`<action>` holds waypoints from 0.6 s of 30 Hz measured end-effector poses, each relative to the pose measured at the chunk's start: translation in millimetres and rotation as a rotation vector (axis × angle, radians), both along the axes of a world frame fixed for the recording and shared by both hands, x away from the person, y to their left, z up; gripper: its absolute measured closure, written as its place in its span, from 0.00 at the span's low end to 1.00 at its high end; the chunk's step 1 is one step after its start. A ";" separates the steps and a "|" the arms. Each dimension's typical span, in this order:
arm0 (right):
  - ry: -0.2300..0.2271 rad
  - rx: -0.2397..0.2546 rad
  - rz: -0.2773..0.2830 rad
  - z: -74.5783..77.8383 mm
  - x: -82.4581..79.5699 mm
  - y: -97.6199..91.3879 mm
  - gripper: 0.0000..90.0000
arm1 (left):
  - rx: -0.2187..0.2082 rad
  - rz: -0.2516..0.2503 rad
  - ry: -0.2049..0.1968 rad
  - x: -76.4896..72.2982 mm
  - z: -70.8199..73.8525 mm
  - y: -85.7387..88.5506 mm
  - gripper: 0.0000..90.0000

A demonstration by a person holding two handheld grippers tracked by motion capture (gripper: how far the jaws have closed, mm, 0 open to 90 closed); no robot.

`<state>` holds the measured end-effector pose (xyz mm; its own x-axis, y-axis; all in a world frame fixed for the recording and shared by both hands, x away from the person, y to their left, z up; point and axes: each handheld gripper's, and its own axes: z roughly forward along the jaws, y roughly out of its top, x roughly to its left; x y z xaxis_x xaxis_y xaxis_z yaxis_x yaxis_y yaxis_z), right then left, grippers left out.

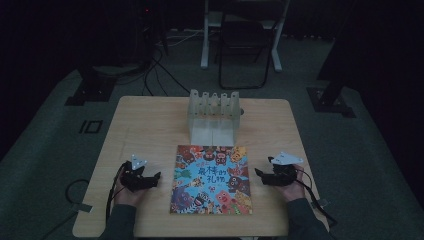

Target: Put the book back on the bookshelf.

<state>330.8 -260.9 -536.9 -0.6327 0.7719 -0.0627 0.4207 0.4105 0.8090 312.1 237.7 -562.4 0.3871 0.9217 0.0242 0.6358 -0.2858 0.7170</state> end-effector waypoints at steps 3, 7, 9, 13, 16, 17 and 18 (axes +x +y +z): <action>-0.006 -0.010 -0.005 5.1 7.0 4.6 0.28 | 0.001 0.002 0.000 0.0 0.0 -0.1 0.17; -0.007 -0.022 -0.012 11.8 15.1 12.1 0.28 | 0.001 0.007 0.001 -0.2 0.1 -0.7 0.17; -0.010 -0.021 -0.012 14.9 18.7 15.1 0.28 | 0.001 0.008 0.000 -0.2 0.0 -0.9 0.17; -0.017 -0.005 0.000 20.1 25.8 19.8 0.28 | 0.001 0.007 0.000 -0.2 0.0 -0.9 0.17; -0.026 0.013 0.011 24.0 32.0 24.3 0.28 | 0.001 0.010 0.000 -0.3 0.0 -1.1 0.17; -0.026 0.016 0.011 24.8 33.5 25.5 0.28 | 0.001 0.013 0.001 -0.4 0.1 -1.4 0.17; -0.026 0.021 0.011 25.4 35.0 26.5 0.28 | 0.001 0.013 0.001 -0.4 0.1 -1.4 0.17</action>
